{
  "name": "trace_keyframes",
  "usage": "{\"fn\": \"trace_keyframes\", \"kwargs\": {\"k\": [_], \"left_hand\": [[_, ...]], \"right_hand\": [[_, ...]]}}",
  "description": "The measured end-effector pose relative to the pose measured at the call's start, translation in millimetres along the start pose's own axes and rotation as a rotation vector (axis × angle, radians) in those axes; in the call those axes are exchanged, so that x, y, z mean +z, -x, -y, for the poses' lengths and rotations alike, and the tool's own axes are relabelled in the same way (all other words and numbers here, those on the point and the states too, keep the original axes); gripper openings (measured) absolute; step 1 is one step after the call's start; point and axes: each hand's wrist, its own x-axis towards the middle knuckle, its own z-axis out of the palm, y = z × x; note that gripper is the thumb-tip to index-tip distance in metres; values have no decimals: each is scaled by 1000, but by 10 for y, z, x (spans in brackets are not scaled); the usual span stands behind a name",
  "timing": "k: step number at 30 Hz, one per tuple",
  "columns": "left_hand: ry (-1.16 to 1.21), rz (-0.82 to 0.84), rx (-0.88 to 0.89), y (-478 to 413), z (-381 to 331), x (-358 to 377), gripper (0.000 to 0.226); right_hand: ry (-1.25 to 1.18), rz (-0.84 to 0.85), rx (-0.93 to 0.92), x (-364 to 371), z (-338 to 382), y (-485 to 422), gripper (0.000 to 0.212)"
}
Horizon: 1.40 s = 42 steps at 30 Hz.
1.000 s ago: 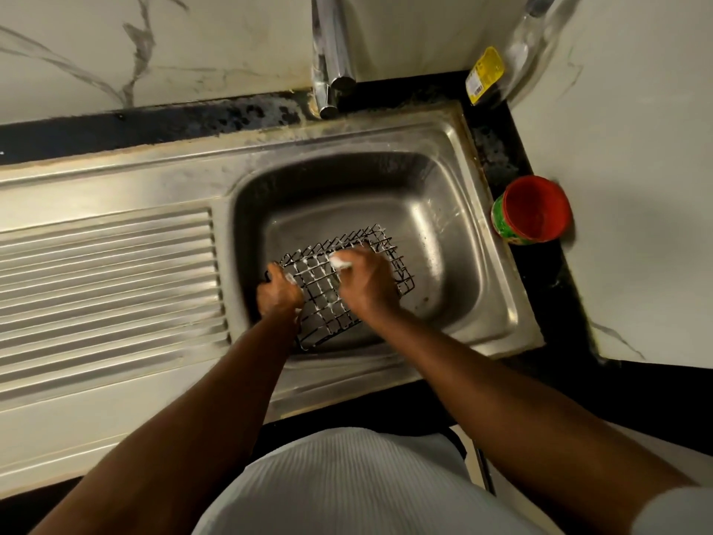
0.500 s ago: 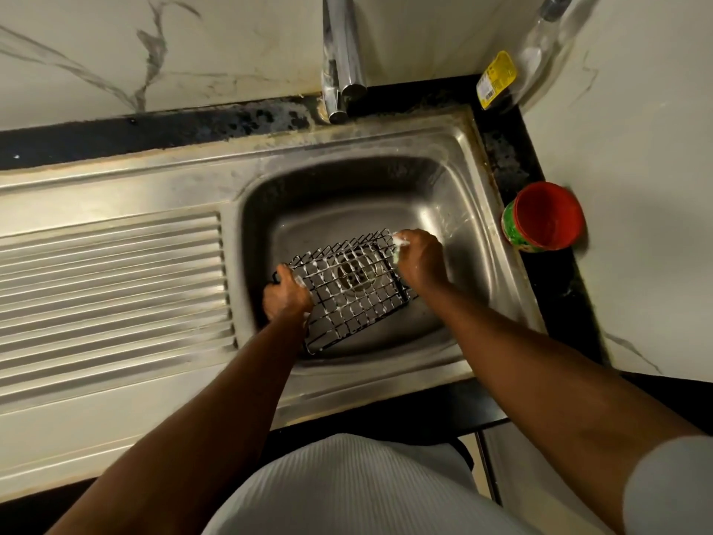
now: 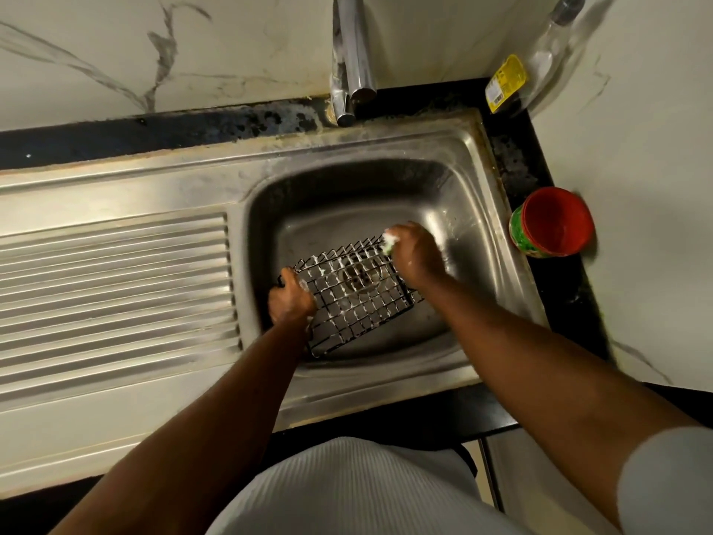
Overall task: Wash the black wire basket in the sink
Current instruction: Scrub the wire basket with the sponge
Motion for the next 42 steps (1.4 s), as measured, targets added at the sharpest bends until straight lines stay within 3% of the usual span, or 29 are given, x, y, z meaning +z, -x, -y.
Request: {"fn": "trace_keyframes", "kwargs": {"k": [2, 5, 8, 11, 14, 16, 18, 21, 24, 27, 31, 34, 36, 39, 42], "left_hand": [[82, -31, -56, -11, -6, 19, 55], [-41, -18, 5, -39, 2, 18, 49], [-245, 29, 123, -22, 9, -8, 33], [-233, 36, 104, -24, 41, -4, 37], [-70, 24, -34, -65, 38, -10, 52], [-37, 68, -16, -62, 39, -17, 46], [29, 100, -37, -43, 47, -29, 48], [92, 96, -68, -51, 57, -22, 57], [87, 66, -34, -26, 33, -11, 57], [112, 54, -61, -16, 17, 9, 58], [99, 70, -55, 12, 4, -7, 47], [115, 56, -63, -14, 21, -11, 53], [175, 18, -116, -27, 29, -7, 64], [195, 33, -126, 16, 4, 12, 63], [87, 29, -68, -2, 2, 5, 44]], "right_hand": [[24, 11, 142, -40, -177, -87, 35], [-24, 4, 180, -26, -43, -111, 33], [-62, 9, -7, 22, 363, 63, 33], [-139, 47, -195, 70, 871, 359, 29], [-169, 139, -414, 82, 1248, 685, 25], [-156, 182, -449, 71, 1149, 754, 28], [-84, 118, -340, 51, 740, 683, 30], [-13, -9, 2, -90, -27, 504, 34], [33, 30, 226, -186, -340, 441, 36], [-56, 68, 229, -199, 1, 568, 37], [-114, 168, -51, -151, 790, 1091, 30], [-69, 184, -168, -122, 861, 1205, 34], [27, 138, -70, -162, 551, 1090, 33], [180, 33, 243, -338, -18, 945, 29], [202, 35, 374, -367, -30, 878, 28]]}}
